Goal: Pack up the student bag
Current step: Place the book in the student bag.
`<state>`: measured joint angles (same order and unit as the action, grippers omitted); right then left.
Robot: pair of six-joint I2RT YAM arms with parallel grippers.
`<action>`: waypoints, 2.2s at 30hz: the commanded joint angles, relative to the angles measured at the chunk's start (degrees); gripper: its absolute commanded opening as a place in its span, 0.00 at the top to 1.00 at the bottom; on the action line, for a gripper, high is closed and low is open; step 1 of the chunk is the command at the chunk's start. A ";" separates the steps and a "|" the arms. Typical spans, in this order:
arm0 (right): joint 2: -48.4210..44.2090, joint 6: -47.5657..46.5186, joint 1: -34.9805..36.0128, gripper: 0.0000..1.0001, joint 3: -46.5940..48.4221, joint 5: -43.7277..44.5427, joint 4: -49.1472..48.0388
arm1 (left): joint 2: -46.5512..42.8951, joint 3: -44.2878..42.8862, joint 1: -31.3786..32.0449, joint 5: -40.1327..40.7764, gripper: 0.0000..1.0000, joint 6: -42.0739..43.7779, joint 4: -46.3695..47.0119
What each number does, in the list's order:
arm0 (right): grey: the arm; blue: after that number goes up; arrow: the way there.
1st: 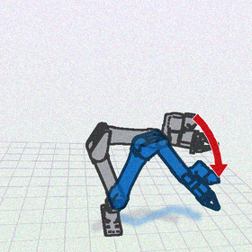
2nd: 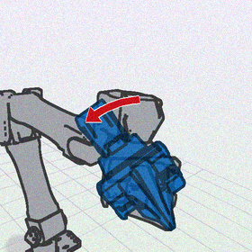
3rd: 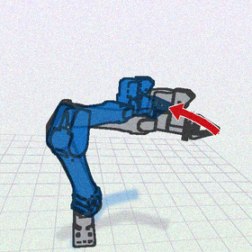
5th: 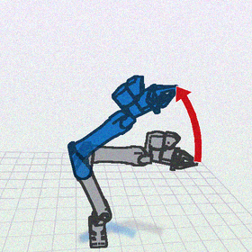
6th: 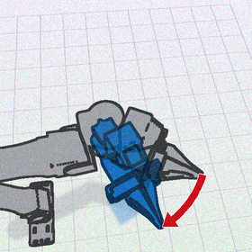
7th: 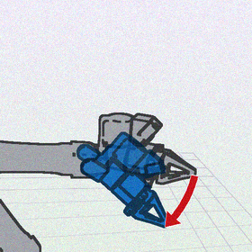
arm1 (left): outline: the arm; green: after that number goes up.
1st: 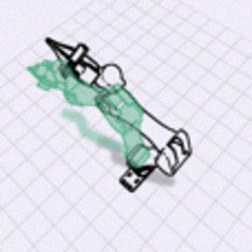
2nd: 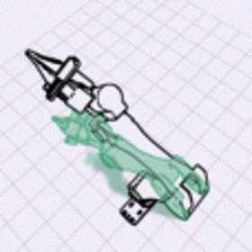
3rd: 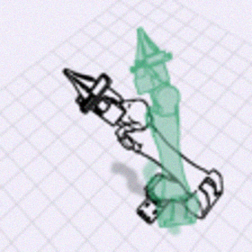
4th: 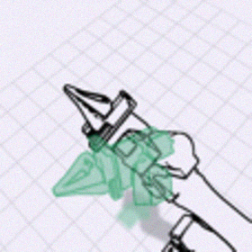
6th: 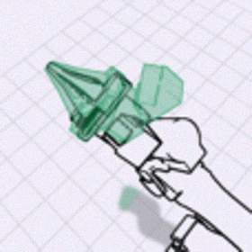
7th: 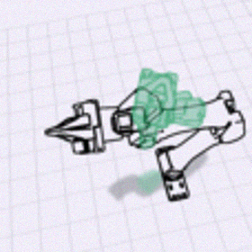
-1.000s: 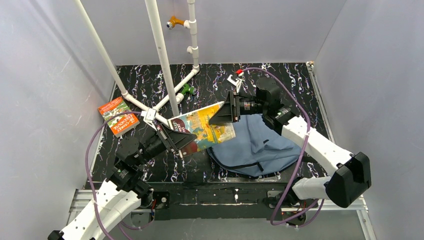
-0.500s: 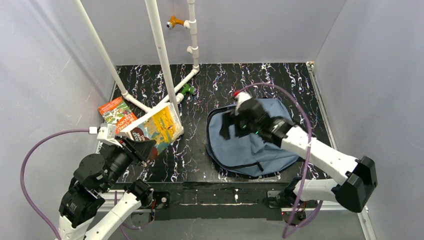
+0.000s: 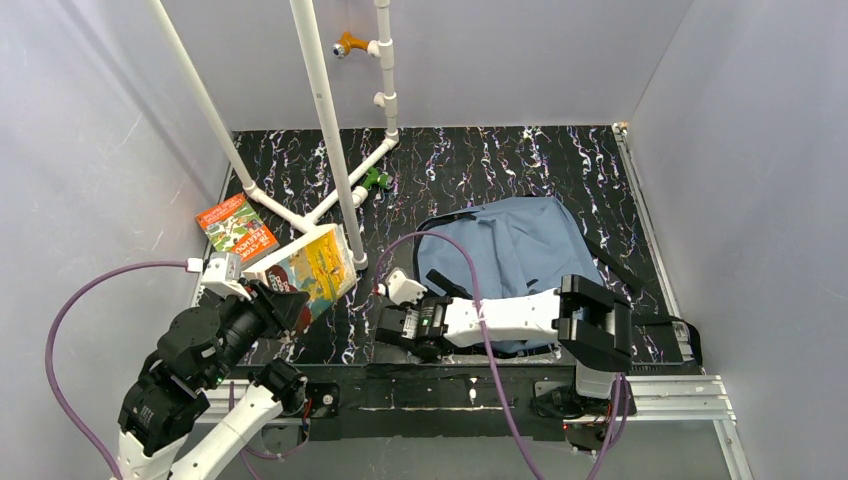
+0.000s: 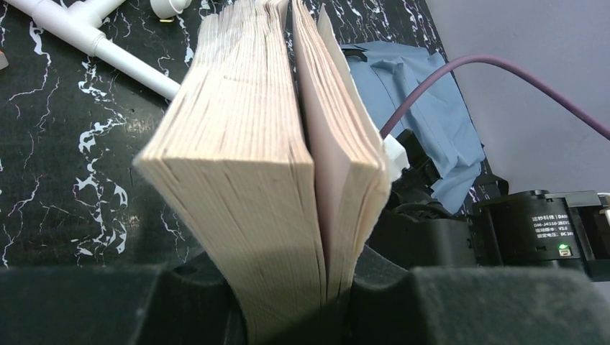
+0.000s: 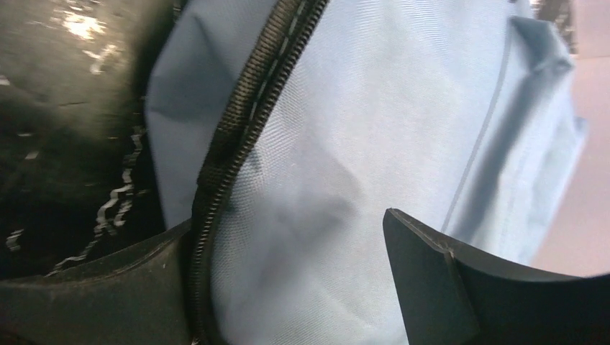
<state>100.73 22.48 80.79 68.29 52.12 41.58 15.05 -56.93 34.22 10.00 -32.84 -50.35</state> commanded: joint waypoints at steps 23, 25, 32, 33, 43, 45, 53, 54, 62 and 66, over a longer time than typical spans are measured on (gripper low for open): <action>-13.58 -1.96 -1.78 0.25 -5.89 3.31 -8.82 | 7.94 2.94 0.02 -8.14 1.00 -4.71 10.09; -14.39 -3.70 -1.34 0.22 -6.37 0.13 -10.54 | 7.88 3.17 -0.03 -8.10 1.00 -4.74 10.02; -9.84 -7.70 1.21 0.02 -3.80 -5.28 -10.61 | 8.12 3.17 -0.03 -7.01 1.00 -4.81 9.85; -7.81 -5.99 1.27 0.02 -2.30 -1.47 -7.56 | 8.06 3.01 -0.03 -6.90 1.00 -4.63 9.56; -16.12 -5.14 1.38 0.21 -5.09 9.50 -5.71 | 8.39 3.46 -0.03 -6.13 1.00 -4.63 9.22; -17.45 -6.87 1.30 0.28 -7.25 8.46 -9.72 | 8.75 3.52 0.02 -6.54 1.00 -4.79 9.66; -12.70 -6.62 0.95 0.61 -6.78 7.90 -11.84 | 9.74 4.36 -0.02 -9.53 1.00 -6.81 10.18; -12.07 -6.56 0.88 0.61 -6.77 7.71 -11.97 | 9.74 4.71 -0.03 -9.91 1.00 -7.23 10.18; -10.24 -7.46 0.06 0.49 -8.48 2.22 -16.72 | 9.71 6.20 -0.03 -12.28 1.00 -8.92 11.11; -9.71 -7.00 -0.33 0.83 -6.62 5.43 -14.53 | 10.37 7.16 -0.03 -14.40 1.00 -10.18 12.24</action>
<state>90.28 14.59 81.12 60.12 54.70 27.77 25.17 -49.82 34.22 -1.30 -41.21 -44.95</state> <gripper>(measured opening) 0.351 0.244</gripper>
